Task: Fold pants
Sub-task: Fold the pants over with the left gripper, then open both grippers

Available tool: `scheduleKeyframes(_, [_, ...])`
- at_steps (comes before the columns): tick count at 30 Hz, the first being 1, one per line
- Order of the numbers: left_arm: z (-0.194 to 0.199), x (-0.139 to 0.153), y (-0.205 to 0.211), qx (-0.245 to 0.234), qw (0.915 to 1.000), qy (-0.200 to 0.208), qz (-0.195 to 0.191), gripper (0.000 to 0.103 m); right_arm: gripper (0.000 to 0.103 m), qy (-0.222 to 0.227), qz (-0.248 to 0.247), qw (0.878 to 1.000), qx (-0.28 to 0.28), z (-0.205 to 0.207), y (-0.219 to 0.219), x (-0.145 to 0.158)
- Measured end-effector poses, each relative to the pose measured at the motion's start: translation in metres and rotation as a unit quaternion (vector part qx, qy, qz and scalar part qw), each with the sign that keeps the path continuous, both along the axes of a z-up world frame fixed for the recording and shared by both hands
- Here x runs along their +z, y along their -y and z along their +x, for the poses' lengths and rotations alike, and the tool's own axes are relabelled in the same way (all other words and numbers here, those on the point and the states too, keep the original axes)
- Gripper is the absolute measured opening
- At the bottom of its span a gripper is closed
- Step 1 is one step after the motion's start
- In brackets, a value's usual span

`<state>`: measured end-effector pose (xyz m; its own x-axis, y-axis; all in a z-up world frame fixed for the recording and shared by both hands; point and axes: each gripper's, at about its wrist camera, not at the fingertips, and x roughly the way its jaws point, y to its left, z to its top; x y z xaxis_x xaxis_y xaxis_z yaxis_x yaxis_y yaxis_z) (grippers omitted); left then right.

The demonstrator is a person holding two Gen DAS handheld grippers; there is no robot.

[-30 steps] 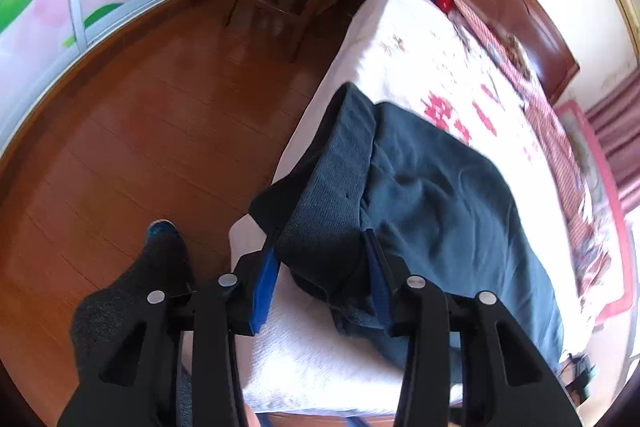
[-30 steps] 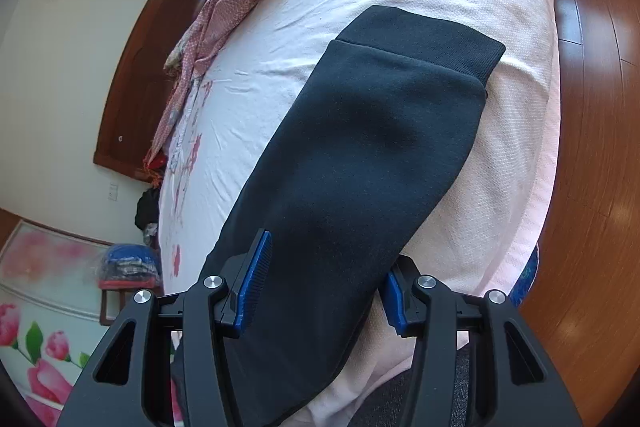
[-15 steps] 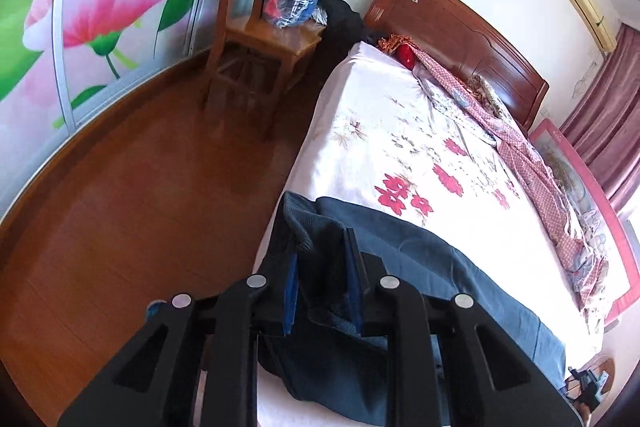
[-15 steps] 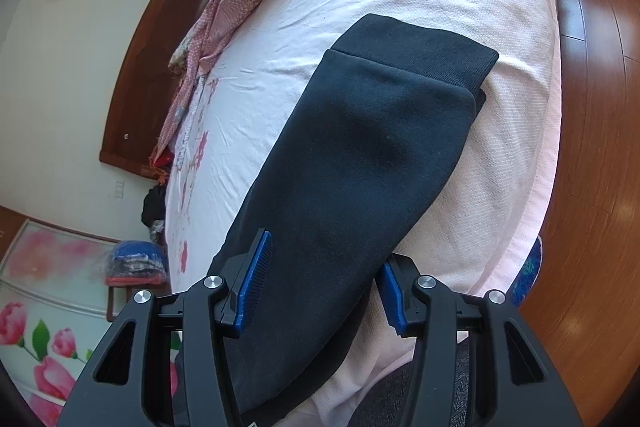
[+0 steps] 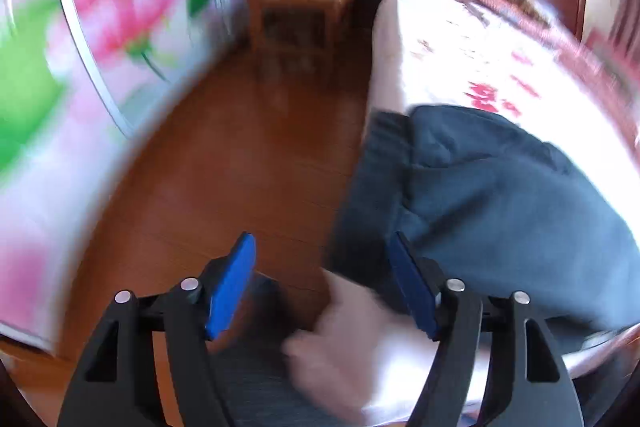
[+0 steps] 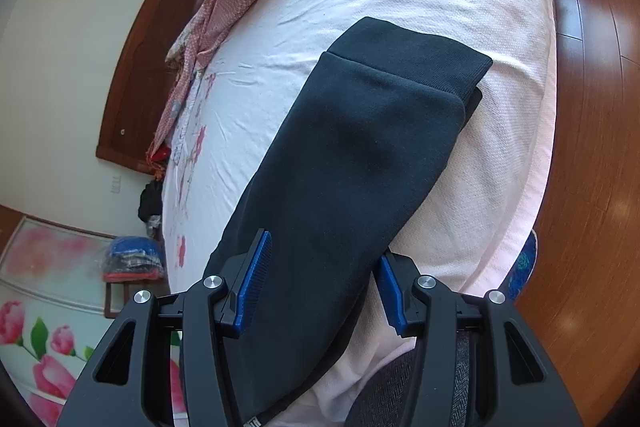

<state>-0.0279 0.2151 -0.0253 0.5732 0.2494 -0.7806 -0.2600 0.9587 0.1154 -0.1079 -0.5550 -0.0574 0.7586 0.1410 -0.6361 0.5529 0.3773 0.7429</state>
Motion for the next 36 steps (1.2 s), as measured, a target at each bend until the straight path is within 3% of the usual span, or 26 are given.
scheduleKeyframes(1, [-0.006, 0.009, 0.011, 0.006, 0.9978, 0.006, 0.066, 0.071, 0.05, 0.0, 0.003, 1.0, -0.004, -0.002, -0.001, 0.0])
scheduleKeyframes(2, [-0.013, 0.016, 0.024, -0.008, 0.9955, 0.008, 0.094, 0.071, 0.05, -0.002, 0.005, 1.0, -0.008, -0.004, -0.001, -0.001])
scheduleKeyframes(4, [-0.025, 0.027, 0.05, -0.042, 0.9949, 0.01, 0.092, 0.071, 0.05, 0.003, 0.016, 1.0, -0.013, -0.008, -0.001, -0.004])
scheduleKeyframes(5, [-0.03, 0.032, 0.065, -0.074, 0.996, 0.006, 0.05, 0.071, 0.05, 0.004, 0.018, 1.0, -0.012, -0.009, -0.002, -0.003])
scheduleKeyframes(6, [-0.035, 0.038, 0.085, -0.127, 0.9914, 0.006, -0.032, 0.071, 0.05, 0.007, 0.016, 1.0, -0.008, -0.009, -0.003, -0.002])
scheduleKeyframes(7, [-0.037, 0.041, 0.099, -0.162, 0.9817, 0.002, -0.101, 0.072, 0.05, 0.009, 0.013, 1.0, -0.005, -0.009, -0.005, 0.001])
scheduleKeyframes(8, [-0.036, 0.038, 0.118, -0.197, 0.9637, -0.013, -0.18, 0.073, 0.05, 0.009, 0.01, 1.0, -0.001, -0.008, -0.007, 0.003])
scheduleKeyframes(10, [-0.027, 0.026, 0.14, -0.224, 0.9399, -0.039, -0.254, 0.073, 0.05, 0.014, 0.004, 1.0, 0.01, -0.006, -0.011, 0.01])
scheduleKeyframes(13, [-0.004, 0.002, 0.147, -0.196, 0.9324, -0.074, -0.294, 0.072, 0.05, 0.029, -0.006, 0.999, 0.028, -0.007, -0.019, 0.023])
scheduleKeyframes(19, [0.009, -0.034, 0.148, -0.147, 0.9369, -0.102, -0.3, 0.071, 0.05, 0.062, -0.03, 0.996, 0.065, -0.003, -0.042, 0.047])
scheduleKeyframes(23, [0.022, -0.051, 0.145, -0.107, 0.9313, -0.1, -0.333, 0.071, 0.05, 0.076, -0.038, 0.991, 0.101, 0.01, -0.059, 0.06])
scheduleKeyframes(25, [0.017, -0.051, 0.146, -0.085, 0.9357, -0.09, -0.331, 0.05, 0.05, 0.084, -0.041, 0.989, 0.117, 0.017, -0.067, 0.065])
scheduleKeyframes(26, [0.014, -0.049, 0.148, -0.083, 0.9365, -0.082, -0.331, 0.027, 0.05, 0.089, -0.041, 0.987, 0.126, 0.021, -0.071, 0.067])
scheduleKeyframes(27, [0.009, -0.047, 0.146, -0.081, 0.9353, -0.076, -0.336, 0.021, 0.05, 0.092, -0.043, 0.986, 0.131, 0.024, -0.074, 0.068])
scheduleKeyframes(32, [-0.009, -0.035, 0.146, -0.086, 0.9345, -0.055, -0.341, 0.01, 0.05, 0.089, -0.033, 0.985, 0.145, 0.037, -0.082, 0.066])
scheduleKeyframes(36, [-0.028, -0.021, 0.138, -0.107, 0.932, -0.061, -0.341, 0.009, 0.05, 0.081, -0.042, 0.985, 0.147, 0.037, -0.081, 0.066])
